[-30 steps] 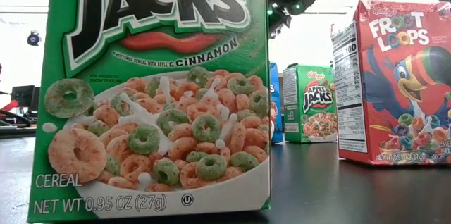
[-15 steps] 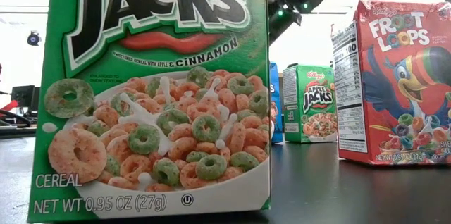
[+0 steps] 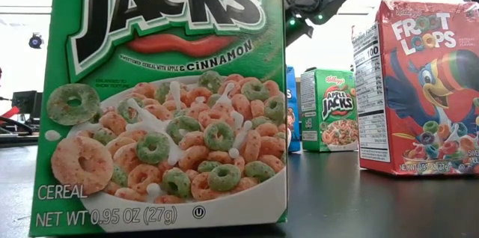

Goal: Stack cereal on shelf
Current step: Put the bottom left blue cereal box on the shelf

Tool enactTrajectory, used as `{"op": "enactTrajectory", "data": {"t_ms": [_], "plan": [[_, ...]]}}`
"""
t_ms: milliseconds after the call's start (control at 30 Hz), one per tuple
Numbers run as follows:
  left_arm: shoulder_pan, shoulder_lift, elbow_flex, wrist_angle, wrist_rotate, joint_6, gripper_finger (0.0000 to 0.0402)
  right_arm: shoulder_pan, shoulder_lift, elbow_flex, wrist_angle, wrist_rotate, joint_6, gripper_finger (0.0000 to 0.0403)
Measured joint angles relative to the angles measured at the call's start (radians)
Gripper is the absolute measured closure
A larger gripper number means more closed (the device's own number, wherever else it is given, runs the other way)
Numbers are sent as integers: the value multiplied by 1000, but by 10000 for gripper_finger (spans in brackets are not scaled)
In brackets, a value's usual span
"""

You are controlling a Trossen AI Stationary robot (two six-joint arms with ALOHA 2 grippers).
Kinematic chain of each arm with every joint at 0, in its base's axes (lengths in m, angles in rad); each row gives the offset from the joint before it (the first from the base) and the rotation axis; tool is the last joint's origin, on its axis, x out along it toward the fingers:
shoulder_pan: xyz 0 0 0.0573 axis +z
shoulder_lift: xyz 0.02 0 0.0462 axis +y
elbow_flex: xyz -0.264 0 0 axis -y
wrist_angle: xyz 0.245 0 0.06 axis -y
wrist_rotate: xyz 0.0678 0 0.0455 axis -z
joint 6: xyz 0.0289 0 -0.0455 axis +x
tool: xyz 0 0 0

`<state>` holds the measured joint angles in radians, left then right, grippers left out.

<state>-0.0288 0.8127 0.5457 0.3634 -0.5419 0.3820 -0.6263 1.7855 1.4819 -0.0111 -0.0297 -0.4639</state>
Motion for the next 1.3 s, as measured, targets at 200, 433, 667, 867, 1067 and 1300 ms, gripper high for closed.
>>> {"op": "enactTrajectory", "data": {"t_ms": [200,433,667,867,1067,1300], "plan": [[0,0,0,20,-1,16,402,-8,-9,2,-50,23,-33,390],[0,-1,0,21,0,-102,402,0,-61,2,-203,-137,5,390],[0,1,0,22,2,-114,402,42,-76,-16,-196,-339,114,390],[0,4,0,22,5,-114,402,60,-49,-27,-117,-299,149,390],[0,4,0,25,5,-109,402,45,-43,-27,-43,-231,127,390],[0,4,0,27,5,-107,402,28,-43,-27,27,-229,113,390]]}}
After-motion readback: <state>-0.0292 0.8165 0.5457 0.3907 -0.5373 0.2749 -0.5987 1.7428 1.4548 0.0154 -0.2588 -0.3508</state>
